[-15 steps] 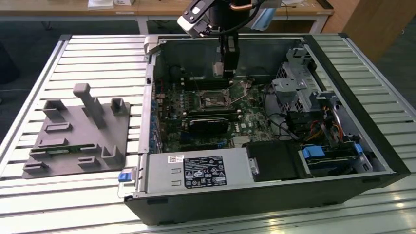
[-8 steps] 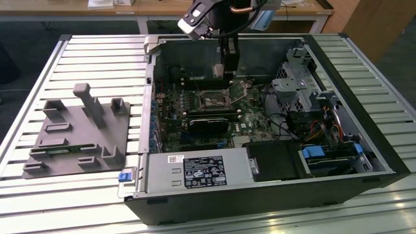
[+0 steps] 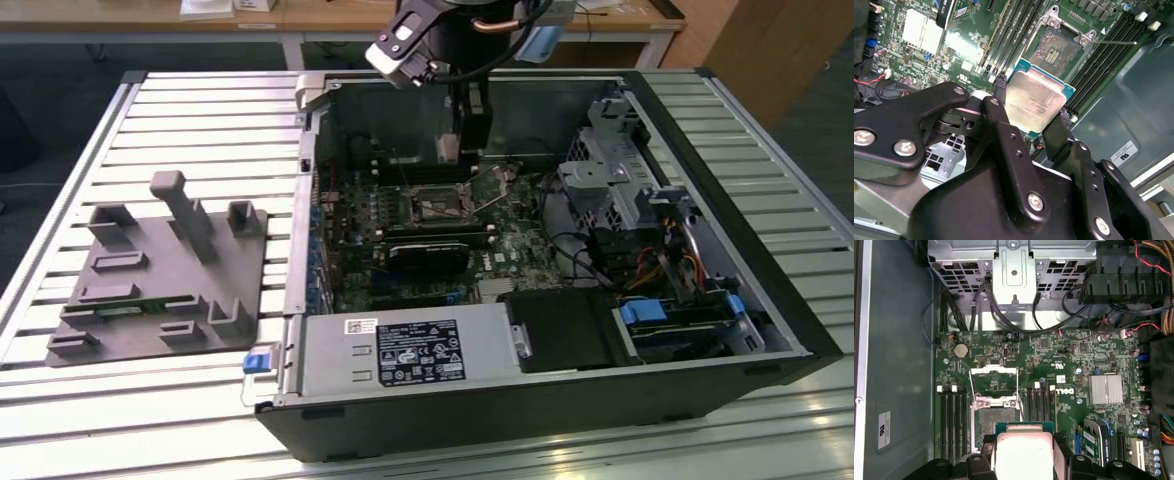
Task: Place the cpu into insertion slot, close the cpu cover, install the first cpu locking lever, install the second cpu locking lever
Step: 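Place the cpu into insertion slot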
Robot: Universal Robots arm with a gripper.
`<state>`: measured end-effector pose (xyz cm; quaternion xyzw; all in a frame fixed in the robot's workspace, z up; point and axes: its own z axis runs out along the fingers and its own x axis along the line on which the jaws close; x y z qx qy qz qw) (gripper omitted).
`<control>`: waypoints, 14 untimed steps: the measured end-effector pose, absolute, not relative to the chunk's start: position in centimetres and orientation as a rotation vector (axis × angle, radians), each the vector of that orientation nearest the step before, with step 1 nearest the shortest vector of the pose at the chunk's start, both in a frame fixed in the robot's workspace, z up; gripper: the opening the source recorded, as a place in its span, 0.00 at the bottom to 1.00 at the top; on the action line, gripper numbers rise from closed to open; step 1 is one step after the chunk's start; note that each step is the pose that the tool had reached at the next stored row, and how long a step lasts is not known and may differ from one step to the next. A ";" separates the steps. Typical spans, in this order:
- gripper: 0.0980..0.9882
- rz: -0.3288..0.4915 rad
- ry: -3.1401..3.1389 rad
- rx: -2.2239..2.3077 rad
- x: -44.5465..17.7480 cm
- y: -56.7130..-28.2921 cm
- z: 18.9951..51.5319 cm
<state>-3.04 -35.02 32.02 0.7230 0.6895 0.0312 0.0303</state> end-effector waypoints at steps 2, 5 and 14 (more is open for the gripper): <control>0.50 0.097 2.134 2.219 -3.0 -35.0 31.9; 0.50 0.100 2.147 2.205 -3.0 -35.0 31.8; 0.50 0.101 2.152 2.200 -3.0 -35.0 31.4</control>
